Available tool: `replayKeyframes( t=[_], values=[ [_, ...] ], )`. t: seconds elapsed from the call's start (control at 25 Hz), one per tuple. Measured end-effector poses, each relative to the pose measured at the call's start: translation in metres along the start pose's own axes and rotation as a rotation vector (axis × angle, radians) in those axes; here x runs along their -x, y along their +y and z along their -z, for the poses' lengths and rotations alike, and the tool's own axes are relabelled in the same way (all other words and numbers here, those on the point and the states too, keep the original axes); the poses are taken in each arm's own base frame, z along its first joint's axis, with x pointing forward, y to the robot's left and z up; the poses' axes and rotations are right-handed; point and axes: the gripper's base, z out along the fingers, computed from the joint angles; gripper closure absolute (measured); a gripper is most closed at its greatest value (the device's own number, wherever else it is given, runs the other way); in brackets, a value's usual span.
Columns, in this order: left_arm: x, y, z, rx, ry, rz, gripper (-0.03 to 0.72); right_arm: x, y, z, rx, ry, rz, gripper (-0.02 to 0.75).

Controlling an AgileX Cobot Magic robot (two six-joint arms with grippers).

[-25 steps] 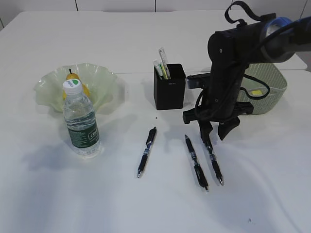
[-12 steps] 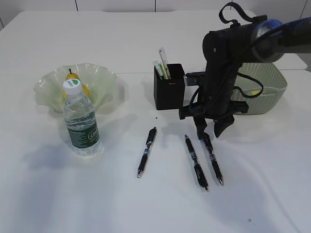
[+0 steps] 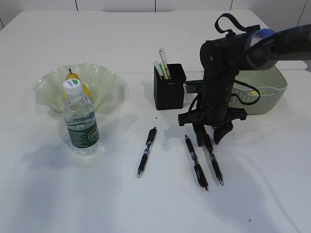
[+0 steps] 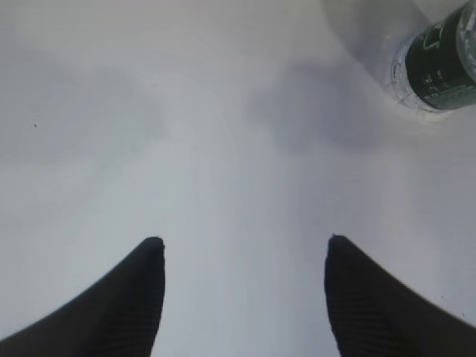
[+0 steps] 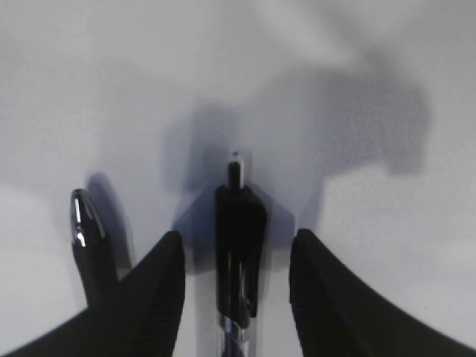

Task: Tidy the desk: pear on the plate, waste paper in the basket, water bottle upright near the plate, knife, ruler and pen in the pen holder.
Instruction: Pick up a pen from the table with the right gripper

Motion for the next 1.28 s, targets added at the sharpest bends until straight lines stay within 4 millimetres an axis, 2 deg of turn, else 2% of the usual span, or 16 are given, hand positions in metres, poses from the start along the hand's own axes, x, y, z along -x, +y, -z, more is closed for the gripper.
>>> replayKeyframes(
  t=[0.36, 0.76, 0.92, 1.16, 1.28],
  values=[
    [0.000, 0.000, 0.000, 0.000, 0.000, 0.000, 0.214, 0.000, 0.001, -0.003, 0.007, 0.009, -0.006, 0.405],
    [0.000, 0.000, 0.000, 0.000, -0.003, 0.000, 0.214, 0.000, 0.003, -0.004, 0.014, 0.011, -0.008, 0.525],
    [0.000, 0.000, 0.000, -0.001, -0.004, 0.000, 0.214, 0.000, 0.003, -0.004, 0.014, 0.011, -0.008, 0.598],
    [0.000, 0.000, 0.000, -0.001, -0.004, 0.000, 0.214, -0.001, 0.003, -0.004, 0.013, 0.015, 0.052, 0.605],
    [0.000, 0.000, 0.000, -0.001, -0.004, 0.000, 0.214, -0.002, 0.002, 0.006, 0.014, 0.012, 0.089, 0.605]
  ],
)
